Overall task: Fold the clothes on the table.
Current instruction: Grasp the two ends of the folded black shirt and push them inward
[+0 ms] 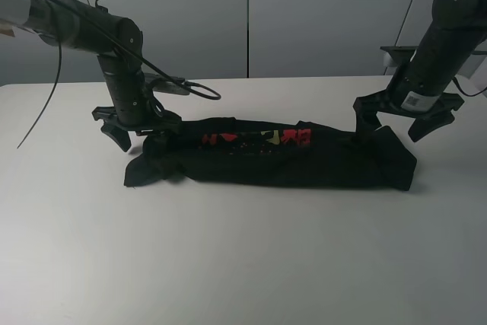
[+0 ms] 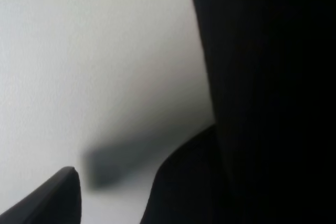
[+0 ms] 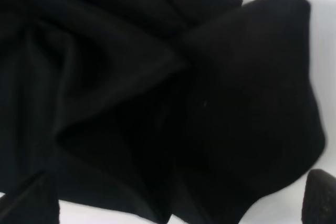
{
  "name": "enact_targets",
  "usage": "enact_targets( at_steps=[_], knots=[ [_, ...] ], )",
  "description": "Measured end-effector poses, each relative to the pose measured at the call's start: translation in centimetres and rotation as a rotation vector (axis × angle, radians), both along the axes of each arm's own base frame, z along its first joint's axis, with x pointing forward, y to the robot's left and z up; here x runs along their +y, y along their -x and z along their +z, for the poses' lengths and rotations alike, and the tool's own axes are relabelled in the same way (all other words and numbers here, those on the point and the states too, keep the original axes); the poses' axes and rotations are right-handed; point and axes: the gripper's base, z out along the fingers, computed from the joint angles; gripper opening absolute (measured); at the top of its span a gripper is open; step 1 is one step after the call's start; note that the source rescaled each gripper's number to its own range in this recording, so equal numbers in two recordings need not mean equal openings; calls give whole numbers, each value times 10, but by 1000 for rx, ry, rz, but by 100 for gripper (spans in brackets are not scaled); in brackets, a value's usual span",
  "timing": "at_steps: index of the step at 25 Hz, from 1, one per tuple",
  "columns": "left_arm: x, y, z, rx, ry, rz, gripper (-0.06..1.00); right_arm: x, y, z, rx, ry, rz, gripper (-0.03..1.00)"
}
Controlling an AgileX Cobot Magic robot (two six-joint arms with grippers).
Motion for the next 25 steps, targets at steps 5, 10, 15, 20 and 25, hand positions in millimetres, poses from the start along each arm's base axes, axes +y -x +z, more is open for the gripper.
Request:
enact_targets(
  at_steps=[5,10,15,20,25],
  knots=[
    [0,0,0,3,0,-1,100,0,-6,-25,21,9,5,100],
    [0,-1,0,1,1,-1,100,0,-10,-33,5,9,6,100],
    [0,-1,0,1,1,-1,100,0,-12,-46,22,11,5,100],
    [0,-1,0,1,1,-1,100,1,-13,-56,35,13,5,100],
    [0,-1,0,1,1,-3,100,1,-13,-63,47,13,3,100]
  ],
)
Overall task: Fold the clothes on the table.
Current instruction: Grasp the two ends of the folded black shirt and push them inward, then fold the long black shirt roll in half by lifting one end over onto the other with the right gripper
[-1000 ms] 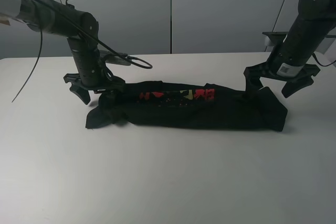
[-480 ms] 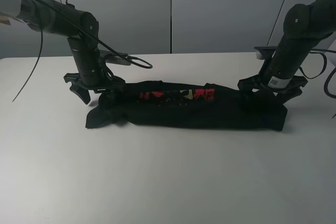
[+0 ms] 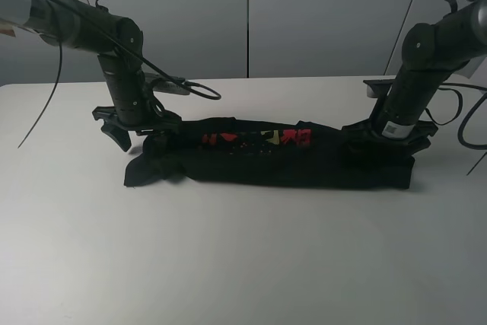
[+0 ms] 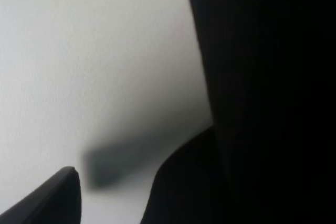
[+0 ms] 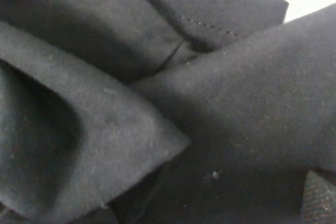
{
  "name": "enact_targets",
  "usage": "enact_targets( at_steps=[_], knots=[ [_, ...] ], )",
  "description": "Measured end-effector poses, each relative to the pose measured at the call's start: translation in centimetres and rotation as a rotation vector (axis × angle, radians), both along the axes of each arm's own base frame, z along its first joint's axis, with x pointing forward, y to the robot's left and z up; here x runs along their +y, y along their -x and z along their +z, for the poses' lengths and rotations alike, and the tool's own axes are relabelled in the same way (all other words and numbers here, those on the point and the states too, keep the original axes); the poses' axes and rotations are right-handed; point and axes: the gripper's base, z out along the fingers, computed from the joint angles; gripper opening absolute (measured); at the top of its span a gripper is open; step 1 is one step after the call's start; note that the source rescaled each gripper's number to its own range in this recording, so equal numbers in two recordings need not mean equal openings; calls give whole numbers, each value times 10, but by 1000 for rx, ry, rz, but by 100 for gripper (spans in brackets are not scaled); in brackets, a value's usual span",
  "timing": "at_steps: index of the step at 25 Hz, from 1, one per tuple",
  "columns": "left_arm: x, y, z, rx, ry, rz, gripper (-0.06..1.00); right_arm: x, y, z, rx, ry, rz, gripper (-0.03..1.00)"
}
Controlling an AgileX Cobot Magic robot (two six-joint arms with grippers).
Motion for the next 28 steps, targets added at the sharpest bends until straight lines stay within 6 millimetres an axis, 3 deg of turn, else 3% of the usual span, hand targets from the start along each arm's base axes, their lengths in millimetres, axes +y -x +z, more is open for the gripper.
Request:
enact_targets(
  at_steps=[9,12,18,24,25,28],
  knots=[
    [0,0,0,-2,1,0,100,0,-1,-1,4,0,0,100],
    [0,0,0,-2,1,0,100,0,-1,-2,4,-3,-4,94],
    [0,0,0,-2,1,0,100,8,-2,-4,-1,-39,-12,52],
    [0,0,0,-2,1,0,100,16,-2,-5,4,-126,-22,17],
    [0,0,0,-2,1,0,100,17,-2,-5,4,-140,-13,13],
    [0,0,0,-2,1,0,100,21,-3,-6,3,-185,-15,13]
  ],
)
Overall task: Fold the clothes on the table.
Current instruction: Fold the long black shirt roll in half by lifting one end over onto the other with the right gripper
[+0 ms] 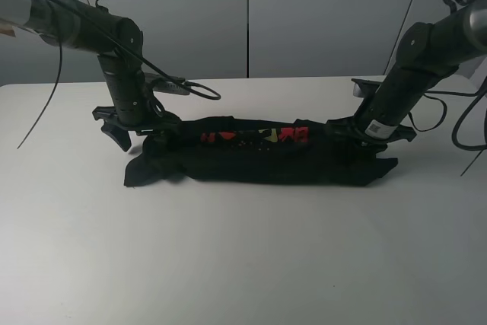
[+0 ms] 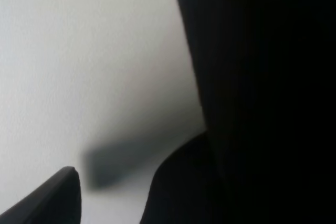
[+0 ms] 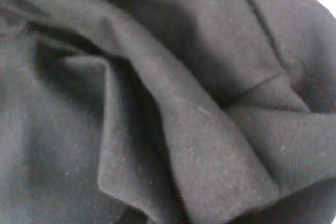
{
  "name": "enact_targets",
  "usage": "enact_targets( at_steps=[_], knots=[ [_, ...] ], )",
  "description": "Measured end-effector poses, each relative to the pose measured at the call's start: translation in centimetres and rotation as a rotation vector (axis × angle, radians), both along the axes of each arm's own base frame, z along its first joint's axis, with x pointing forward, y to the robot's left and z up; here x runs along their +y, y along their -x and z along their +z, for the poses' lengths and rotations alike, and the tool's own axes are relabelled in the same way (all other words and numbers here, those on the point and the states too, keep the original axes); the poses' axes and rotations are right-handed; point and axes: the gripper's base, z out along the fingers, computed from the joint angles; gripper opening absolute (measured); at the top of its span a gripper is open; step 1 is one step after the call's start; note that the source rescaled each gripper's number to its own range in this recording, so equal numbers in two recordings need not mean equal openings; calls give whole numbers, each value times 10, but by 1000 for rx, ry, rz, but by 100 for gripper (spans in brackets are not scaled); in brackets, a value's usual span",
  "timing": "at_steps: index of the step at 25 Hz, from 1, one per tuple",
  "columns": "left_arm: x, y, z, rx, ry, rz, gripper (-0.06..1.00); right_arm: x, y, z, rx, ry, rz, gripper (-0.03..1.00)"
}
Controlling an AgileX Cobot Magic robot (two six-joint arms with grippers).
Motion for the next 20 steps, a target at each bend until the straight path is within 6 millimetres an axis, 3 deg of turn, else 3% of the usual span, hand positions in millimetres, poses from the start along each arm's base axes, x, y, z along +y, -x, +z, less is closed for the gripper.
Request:
enact_targets(
  at_steps=[8,20],
  knots=[
    [0,0,0,0,0,0,100,6,3,6,5,-14,35,13],
    [0,0,0,0,0,-12,100,6,23,84,-56,-17,116,13]
  ],
)
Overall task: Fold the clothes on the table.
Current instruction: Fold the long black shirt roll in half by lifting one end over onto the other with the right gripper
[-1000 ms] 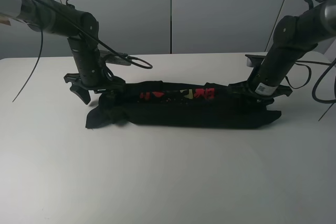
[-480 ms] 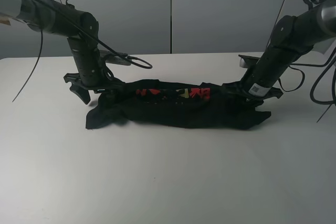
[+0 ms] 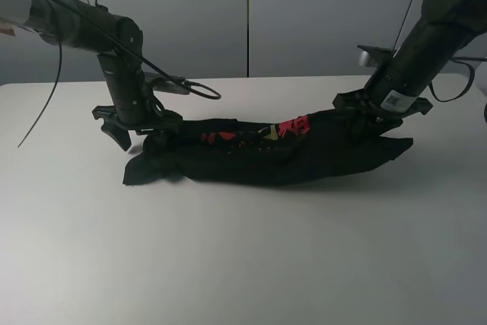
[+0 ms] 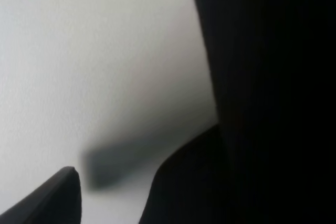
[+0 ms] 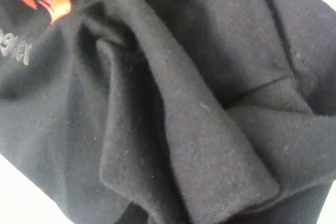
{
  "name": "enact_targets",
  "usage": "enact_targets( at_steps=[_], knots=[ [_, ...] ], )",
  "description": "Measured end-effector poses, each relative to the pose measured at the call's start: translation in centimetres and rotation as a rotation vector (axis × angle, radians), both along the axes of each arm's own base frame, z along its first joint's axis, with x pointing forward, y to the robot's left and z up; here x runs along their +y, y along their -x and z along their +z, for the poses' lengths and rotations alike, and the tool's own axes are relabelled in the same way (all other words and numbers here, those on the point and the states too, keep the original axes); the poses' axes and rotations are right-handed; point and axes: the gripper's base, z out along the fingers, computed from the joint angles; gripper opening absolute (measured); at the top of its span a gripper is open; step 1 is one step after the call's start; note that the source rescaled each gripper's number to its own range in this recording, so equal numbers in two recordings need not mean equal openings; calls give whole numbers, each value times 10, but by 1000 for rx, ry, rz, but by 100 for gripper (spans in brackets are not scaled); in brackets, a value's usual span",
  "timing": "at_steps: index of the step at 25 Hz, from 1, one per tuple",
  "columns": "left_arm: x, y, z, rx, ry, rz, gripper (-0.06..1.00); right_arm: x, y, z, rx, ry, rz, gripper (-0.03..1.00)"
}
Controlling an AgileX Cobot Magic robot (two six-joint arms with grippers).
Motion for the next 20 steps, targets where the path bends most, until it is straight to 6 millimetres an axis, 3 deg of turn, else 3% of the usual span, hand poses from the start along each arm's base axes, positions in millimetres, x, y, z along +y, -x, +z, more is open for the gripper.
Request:
enact_targets(
  at_steps=[9,17,20],
  knots=[
    [0,0,0,3,-1,-8,100,10,3,60,21,-115,38,13],
    [0,0,0,3,-1,-12,100,24,3,71,44,-282,25,13],
    [0,0,0,3,-1,-12,100,39,3,72,51,-383,45,13]
  ],
)
